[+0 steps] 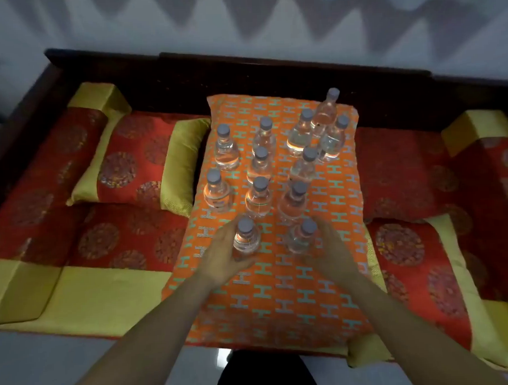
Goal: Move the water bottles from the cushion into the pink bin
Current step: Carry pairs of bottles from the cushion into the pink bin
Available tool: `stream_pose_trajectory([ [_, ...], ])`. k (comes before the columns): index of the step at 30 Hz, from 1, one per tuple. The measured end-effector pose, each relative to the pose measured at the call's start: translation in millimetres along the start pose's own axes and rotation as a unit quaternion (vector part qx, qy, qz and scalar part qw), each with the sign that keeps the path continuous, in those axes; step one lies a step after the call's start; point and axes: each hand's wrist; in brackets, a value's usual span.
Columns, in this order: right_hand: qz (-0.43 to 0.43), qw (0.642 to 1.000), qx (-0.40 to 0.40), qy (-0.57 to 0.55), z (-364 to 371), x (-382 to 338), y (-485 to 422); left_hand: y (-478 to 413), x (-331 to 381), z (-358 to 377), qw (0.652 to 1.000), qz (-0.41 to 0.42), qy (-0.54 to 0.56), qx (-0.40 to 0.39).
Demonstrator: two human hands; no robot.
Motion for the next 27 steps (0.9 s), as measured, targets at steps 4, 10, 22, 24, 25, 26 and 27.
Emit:
stream_pose_trajectory([
  [4,-0.014,1.000,-0.015,-0.011,2,7,-14,-12,-11,5,1.000,-0.030,-0.006,-0.005],
  [10,-0.021,0.998,-0.008,-0.059,4,1,-20,-22,-17,3,0.998,-0.058,0.036,0.005],
  [22,-0.010,0.970,0.067,-0.232,-27,-41,-10,-12,36,-45,0.975,-0.032,0.220,0.024],
  [24,-0.022,0.968,0.096,-0.230,-41,-52,-6,-12,54,-59,0.970,-0.031,0.241,0.030],
  [25,-0.026,0.966,0.110,-0.234,-48,-57,-4,-13,63,-64,0.968,-0.033,0.245,0.033],
  [26,-0.030,0.961,0.124,-0.243,-54,-61,-2,-14,70,-69,0.968,-0.029,0.246,0.038],
  [27,-0.035,0.958,0.136,-0.251,-60,-64,-1,-17,76,-72,0.969,-0.023,0.243,0.045],
])
Point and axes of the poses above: each hand's wrist, its own y-axis away from the middle knuckle, its own z-axis out of the palm, x = y × z, and after that the axes turned 12 degrees about -x, right-handed
